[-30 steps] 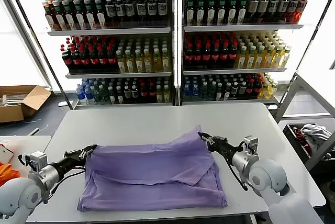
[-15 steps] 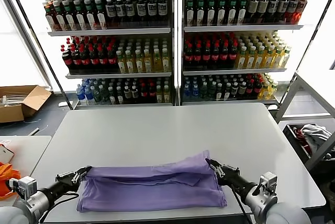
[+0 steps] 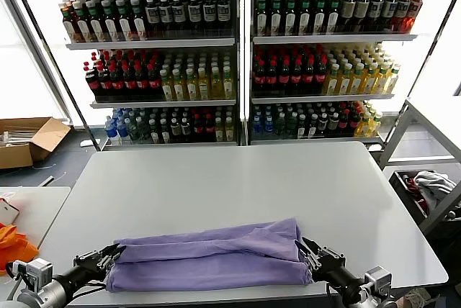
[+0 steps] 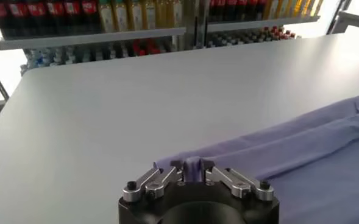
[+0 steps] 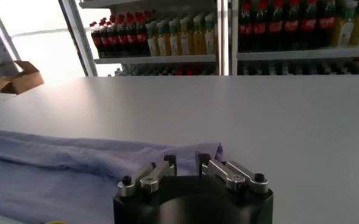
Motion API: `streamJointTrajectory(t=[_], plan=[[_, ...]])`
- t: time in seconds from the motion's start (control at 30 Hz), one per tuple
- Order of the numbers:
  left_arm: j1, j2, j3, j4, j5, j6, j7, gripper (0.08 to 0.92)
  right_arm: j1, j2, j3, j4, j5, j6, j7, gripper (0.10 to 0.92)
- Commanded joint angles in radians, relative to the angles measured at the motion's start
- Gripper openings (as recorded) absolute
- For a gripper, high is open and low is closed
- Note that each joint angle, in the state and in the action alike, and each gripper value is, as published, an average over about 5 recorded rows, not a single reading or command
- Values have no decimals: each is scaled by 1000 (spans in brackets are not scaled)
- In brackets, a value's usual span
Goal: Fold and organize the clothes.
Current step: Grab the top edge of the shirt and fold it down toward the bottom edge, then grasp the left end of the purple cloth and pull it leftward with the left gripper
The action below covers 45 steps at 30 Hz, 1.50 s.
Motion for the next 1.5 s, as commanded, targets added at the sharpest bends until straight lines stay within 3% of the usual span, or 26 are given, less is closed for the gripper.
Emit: streamJointTrajectory(t=[0.03, 0.27, 0.47, 0.63, 0.83, 1.0, 1.5], plan=[[26, -46, -90, -61, -99, -31, -123, 340, 38, 37, 46, -27, -91, 227, 26, 448], [42, -207, 58, -98, -63, -145, -325, 540, 101, 121, 91, -148, -81, 388, 30, 639], [54, -309, 184, -89, 28, -146, -458, 713, 69, 146, 116, -160, -104, 405, 42, 794], [41, -356, 246, -85, 75, -118, -504, 812, 30, 165, 120, -137, -127, 409, 46, 822], [-16, -379, 275, -50, 84, -76, -598, 822, 6, 175, 131, -114, -120, 416, 43, 823], [-24, -392, 312, -51, 101, -66, -640, 779, -1, 176, 139, -100, -113, 421, 40, 823], [-17, -411, 314, -38, 115, -97, -640, 352, 13, 171, 144, -62, -33, 387, 57, 823]])
